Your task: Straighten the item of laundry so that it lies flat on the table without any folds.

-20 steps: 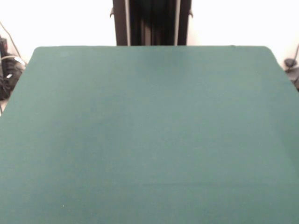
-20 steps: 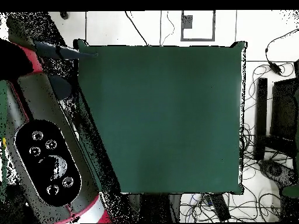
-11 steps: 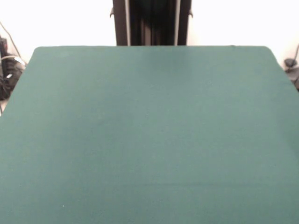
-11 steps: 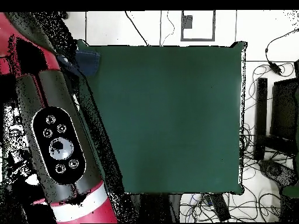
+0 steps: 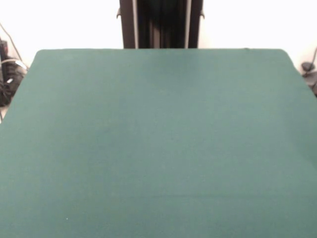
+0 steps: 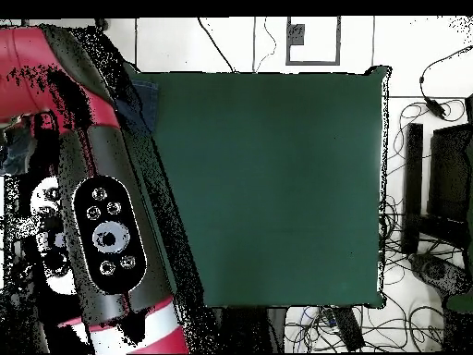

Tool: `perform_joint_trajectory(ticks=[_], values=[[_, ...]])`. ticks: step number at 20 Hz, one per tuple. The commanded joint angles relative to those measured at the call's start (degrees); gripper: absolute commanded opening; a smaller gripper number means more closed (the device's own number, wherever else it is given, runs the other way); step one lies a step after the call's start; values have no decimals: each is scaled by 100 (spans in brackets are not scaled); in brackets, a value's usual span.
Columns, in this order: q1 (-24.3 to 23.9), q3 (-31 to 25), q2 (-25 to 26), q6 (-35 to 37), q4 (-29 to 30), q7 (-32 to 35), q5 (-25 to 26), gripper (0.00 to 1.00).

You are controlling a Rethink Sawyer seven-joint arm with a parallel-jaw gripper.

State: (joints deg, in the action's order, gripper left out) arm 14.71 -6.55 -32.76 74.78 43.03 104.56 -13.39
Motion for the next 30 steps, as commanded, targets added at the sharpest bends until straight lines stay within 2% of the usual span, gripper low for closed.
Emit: perform_joint_trajectory(ticks=[1, 12, 30], values=[[-157, 103, -925, -685, 2004, 621, -72, 0], [-643, 6, -1575, -1434, 3578, -150, 49, 0], [-1735, -666, -2302, -2468, 5364, -1277, 332, 0]])
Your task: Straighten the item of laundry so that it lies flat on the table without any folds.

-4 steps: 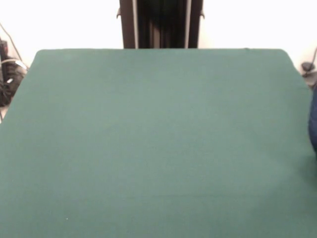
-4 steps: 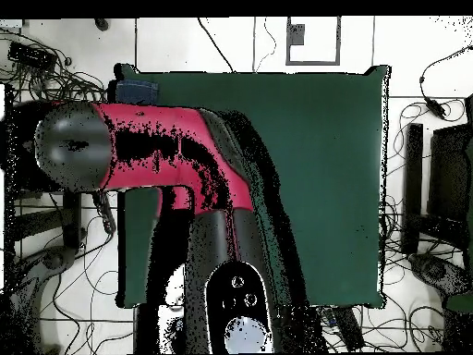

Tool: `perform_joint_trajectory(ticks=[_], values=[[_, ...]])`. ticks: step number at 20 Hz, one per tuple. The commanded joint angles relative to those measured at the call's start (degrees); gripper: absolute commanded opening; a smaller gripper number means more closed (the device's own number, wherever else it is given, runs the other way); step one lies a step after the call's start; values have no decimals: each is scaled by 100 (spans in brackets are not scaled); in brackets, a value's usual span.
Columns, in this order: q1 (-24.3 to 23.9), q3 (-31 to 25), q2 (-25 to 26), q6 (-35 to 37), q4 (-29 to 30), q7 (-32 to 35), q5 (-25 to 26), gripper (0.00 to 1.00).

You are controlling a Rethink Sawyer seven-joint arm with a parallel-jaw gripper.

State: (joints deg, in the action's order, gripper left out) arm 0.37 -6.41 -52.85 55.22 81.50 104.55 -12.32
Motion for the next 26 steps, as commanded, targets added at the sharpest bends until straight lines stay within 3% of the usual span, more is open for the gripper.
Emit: perform_joint_trajectory(ticks=[1, 16, 26], values=[[-368, -723, -329, -560, 1614, -1345, 242, 0], [-1401, -1543, -440, -1132, 2461, -1741, 894, 0], [-2670, -2532, -338, -1802, 3196, -2039, 1696, 0]])
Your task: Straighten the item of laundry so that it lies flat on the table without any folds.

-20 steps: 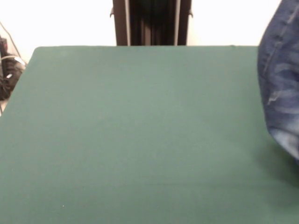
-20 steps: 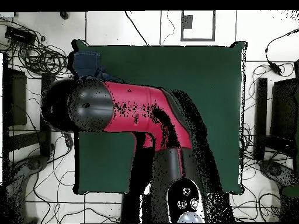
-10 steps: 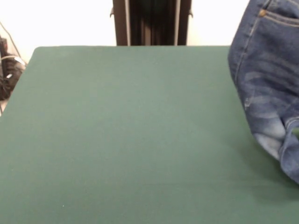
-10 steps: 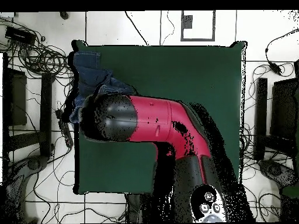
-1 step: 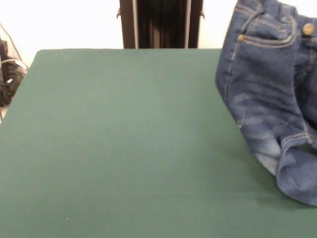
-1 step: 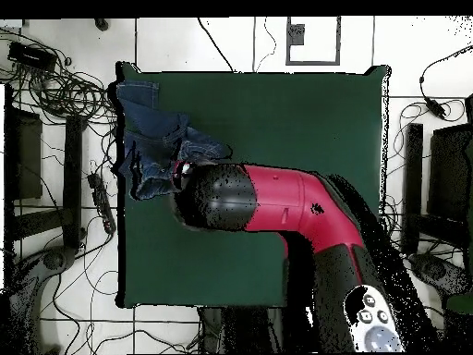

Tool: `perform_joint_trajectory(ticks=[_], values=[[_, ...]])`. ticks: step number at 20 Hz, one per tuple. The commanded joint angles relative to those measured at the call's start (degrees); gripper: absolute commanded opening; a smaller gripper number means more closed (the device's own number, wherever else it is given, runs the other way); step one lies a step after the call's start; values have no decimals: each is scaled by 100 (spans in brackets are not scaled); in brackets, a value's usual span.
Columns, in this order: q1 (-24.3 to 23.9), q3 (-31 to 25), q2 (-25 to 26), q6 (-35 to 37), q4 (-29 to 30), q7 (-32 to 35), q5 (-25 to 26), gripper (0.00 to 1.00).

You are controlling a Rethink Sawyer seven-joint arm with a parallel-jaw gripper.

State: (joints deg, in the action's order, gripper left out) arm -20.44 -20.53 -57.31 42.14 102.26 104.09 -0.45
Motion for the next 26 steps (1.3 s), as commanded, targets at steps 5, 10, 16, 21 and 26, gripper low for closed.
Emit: perform_joint_trajectory(ticks=[5, 10, 16, 21, 26], values=[[-1327, -1691, 258, -649, 1367, -2108, 1030, 0], [-1952, -2166, 450, -604, 1463, -2169, 1515, 0], [-2371, -2602, 671, -473, 1442, -2109, 2004, 0], [-2801, -2905, 864, -324, 1465, -2381, 2400, 0], [-3317, -3152, 1102, -90, 1432, -2815, 2773, 0]])
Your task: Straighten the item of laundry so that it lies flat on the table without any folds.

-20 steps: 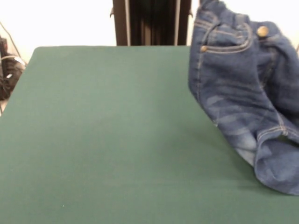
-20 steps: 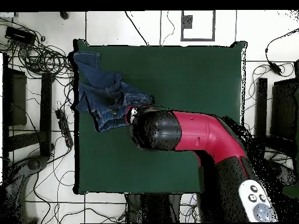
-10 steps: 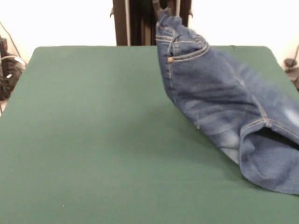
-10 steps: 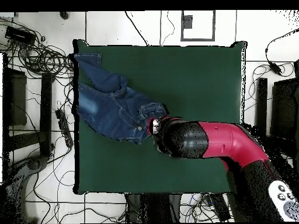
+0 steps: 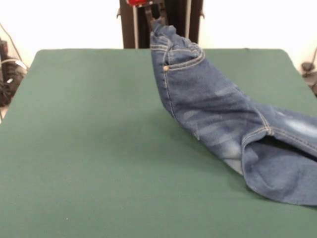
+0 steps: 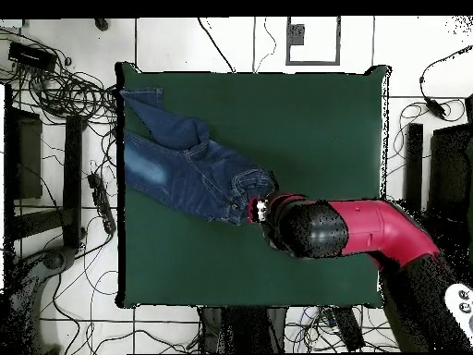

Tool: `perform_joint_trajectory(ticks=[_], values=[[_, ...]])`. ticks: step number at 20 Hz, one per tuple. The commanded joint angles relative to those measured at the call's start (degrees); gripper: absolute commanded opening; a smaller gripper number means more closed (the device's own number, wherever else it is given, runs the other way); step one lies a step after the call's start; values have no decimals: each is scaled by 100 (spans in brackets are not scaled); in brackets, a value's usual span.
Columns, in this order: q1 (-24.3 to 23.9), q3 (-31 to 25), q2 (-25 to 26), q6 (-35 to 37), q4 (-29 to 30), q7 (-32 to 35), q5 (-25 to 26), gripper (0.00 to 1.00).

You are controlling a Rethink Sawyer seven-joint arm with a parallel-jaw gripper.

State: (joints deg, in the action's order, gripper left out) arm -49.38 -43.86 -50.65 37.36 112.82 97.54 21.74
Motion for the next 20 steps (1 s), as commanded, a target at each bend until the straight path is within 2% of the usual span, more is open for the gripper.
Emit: perform_joint_trajectory(ticks=[1, 10, 20], values=[[-587, -890, 511, 427, 382, -2272, 675, 0], [-1567, -1312, 944, 1113, 142, -3286, 1107, 0], [-2114, -1423, 1229, 1858, -360, -4334, 1369, 0]])
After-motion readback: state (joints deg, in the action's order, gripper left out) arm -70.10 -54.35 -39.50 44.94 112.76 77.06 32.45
